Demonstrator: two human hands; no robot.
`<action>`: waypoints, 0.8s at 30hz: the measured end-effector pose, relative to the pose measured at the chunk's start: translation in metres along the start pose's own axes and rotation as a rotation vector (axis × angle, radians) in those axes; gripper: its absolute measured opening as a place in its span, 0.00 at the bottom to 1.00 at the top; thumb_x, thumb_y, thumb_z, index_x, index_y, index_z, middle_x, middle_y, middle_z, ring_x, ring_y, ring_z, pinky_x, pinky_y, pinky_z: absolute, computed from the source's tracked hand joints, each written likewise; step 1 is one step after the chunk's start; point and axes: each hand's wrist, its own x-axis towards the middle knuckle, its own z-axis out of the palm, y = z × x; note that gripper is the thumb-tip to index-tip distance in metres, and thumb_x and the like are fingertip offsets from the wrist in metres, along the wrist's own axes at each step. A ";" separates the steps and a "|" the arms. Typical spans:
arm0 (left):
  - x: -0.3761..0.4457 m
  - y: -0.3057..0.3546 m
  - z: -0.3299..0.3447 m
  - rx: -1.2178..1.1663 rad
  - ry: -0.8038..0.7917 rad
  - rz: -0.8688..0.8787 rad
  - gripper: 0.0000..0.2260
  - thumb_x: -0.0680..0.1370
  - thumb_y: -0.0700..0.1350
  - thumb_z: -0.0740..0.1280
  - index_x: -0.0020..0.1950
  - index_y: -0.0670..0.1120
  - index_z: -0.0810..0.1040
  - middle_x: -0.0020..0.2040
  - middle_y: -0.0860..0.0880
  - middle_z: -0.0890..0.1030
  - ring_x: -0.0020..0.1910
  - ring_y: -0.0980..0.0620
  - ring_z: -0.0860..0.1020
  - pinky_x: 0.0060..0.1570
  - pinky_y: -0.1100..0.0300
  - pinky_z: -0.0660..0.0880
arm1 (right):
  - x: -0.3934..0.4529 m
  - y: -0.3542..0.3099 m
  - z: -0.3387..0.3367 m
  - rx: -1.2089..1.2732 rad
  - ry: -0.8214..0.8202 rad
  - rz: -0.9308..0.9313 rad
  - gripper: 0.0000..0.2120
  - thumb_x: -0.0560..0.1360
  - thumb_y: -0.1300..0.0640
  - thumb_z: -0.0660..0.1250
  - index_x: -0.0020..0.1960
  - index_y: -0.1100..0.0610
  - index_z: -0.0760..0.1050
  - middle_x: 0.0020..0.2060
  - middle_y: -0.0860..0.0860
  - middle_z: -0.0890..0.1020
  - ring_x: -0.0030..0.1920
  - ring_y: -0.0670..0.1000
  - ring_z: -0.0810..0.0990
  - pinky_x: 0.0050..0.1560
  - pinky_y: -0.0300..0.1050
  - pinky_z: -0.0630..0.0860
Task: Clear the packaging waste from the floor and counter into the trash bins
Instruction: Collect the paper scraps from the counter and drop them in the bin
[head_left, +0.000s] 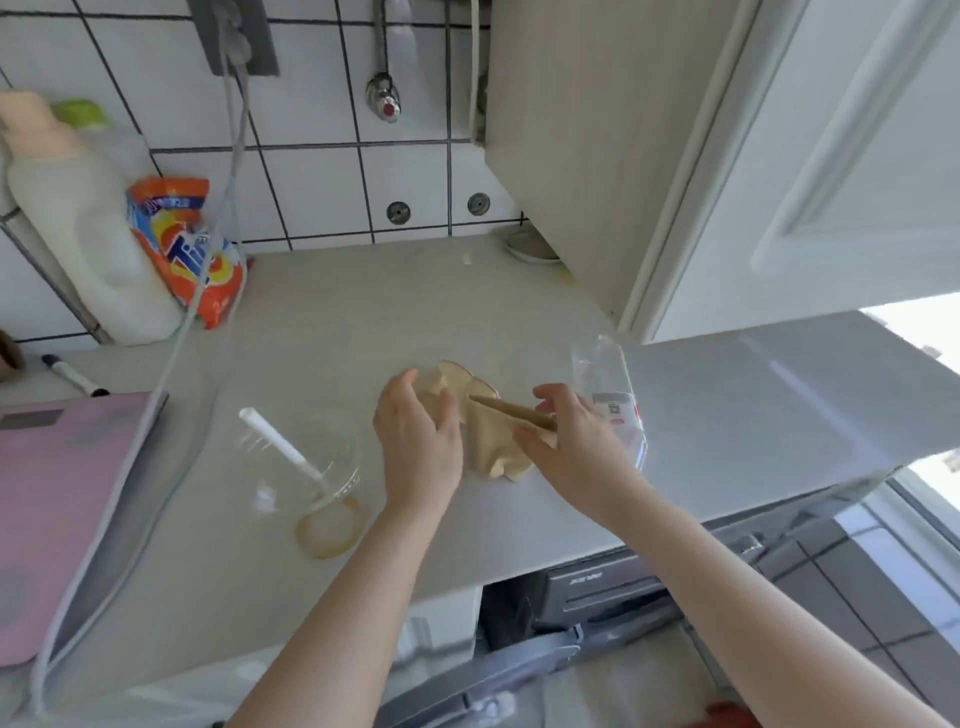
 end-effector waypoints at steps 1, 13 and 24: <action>0.008 -0.004 0.005 0.030 -0.001 0.013 0.22 0.80 0.47 0.61 0.70 0.38 0.66 0.68 0.40 0.70 0.70 0.42 0.64 0.68 0.55 0.59 | 0.003 -0.002 0.002 0.001 0.005 -0.001 0.22 0.77 0.50 0.64 0.68 0.54 0.66 0.60 0.49 0.76 0.58 0.48 0.74 0.45 0.33 0.60; 0.029 -0.033 0.024 0.211 -0.095 0.012 0.22 0.72 0.50 0.68 0.64 0.43 0.72 0.57 0.44 0.78 0.63 0.41 0.68 0.61 0.49 0.69 | 0.011 -0.009 0.008 -0.034 0.042 0.056 0.11 0.75 0.57 0.62 0.57 0.55 0.74 0.43 0.50 0.80 0.43 0.49 0.71 0.34 0.36 0.65; -0.015 -0.007 -0.009 -0.172 -0.037 -0.024 0.20 0.69 0.40 0.68 0.60 0.48 0.74 0.54 0.52 0.79 0.52 0.49 0.77 0.54 0.50 0.75 | -0.046 -0.003 -0.009 0.183 0.091 0.207 0.11 0.74 0.58 0.63 0.56 0.51 0.75 0.43 0.45 0.80 0.41 0.45 0.77 0.37 0.34 0.74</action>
